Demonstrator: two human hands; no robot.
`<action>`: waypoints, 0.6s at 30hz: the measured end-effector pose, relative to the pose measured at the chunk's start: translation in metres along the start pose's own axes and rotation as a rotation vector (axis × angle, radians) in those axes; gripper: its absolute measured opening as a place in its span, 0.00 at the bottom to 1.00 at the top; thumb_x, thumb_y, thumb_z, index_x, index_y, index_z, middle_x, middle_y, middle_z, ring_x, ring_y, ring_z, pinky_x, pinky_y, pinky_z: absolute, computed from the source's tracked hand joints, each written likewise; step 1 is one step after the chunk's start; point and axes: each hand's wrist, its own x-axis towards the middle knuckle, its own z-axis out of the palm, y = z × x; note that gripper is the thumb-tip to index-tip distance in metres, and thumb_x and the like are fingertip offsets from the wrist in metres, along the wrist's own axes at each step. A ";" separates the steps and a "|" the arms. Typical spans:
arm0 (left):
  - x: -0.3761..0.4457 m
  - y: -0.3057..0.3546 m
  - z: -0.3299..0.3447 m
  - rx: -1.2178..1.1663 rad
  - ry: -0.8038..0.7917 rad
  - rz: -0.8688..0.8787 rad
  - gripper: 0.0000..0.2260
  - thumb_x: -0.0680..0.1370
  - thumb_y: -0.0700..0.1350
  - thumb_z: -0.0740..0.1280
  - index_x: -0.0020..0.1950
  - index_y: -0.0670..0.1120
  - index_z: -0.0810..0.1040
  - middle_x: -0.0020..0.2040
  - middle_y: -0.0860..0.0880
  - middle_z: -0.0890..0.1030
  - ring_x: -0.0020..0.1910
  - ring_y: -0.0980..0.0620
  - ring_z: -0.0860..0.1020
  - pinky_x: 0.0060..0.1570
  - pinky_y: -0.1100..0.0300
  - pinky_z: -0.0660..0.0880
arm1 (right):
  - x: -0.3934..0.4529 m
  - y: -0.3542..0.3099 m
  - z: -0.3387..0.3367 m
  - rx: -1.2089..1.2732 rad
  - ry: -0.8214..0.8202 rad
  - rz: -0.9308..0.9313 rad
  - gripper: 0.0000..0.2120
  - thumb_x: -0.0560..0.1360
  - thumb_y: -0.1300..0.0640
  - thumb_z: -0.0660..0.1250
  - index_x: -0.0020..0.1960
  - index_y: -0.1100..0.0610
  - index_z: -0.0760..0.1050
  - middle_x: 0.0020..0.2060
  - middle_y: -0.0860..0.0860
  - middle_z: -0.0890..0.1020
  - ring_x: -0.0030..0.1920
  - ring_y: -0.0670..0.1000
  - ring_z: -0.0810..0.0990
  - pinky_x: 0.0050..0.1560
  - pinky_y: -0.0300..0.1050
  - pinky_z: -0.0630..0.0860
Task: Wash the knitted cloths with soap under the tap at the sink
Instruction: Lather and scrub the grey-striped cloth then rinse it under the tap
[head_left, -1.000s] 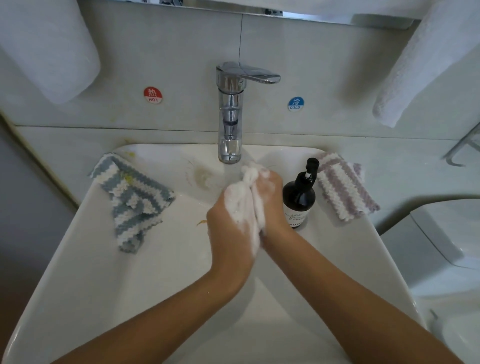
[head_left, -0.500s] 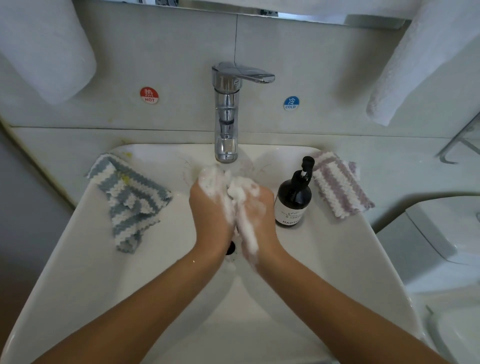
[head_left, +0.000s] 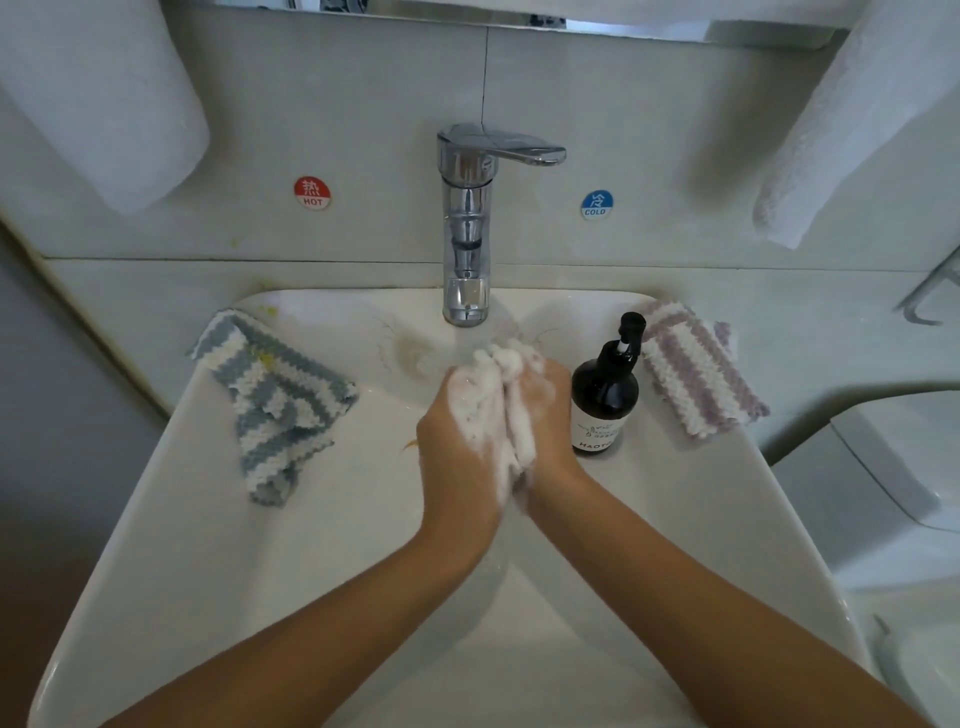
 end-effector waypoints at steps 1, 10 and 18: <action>0.007 -0.004 0.000 0.008 0.015 -0.033 0.15 0.79 0.30 0.60 0.44 0.52 0.71 0.38 0.57 0.73 0.35 0.67 0.75 0.38 0.69 0.71 | -0.005 0.005 -0.001 0.012 -0.010 -0.004 0.15 0.81 0.65 0.57 0.37 0.54 0.70 0.35 0.51 0.75 0.36 0.47 0.77 0.40 0.44 0.75; 0.001 0.002 0.000 -0.001 0.035 -0.027 0.25 0.77 0.26 0.60 0.47 0.60 0.65 0.43 0.60 0.72 0.39 0.74 0.74 0.44 0.75 0.71 | 0.015 0.009 0.004 -0.072 0.008 0.028 0.16 0.78 0.69 0.58 0.33 0.57 0.63 0.27 0.50 0.63 0.29 0.50 0.64 0.31 0.45 0.62; 0.008 0.001 0.005 -0.078 0.129 -0.070 0.08 0.78 0.42 0.60 0.40 0.52 0.70 0.34 0.54 0.72 0.30 0.66 0.75 0.33 0.72 0.71 | 0.010 0.006 0.000 -0.090 -0.048 0.018 0.16 0.79 0.64 0.60 0.34 0.54 0.65 0.26 0.47 0.68 0.28 0.47 0.67 0.32 0.45 0.66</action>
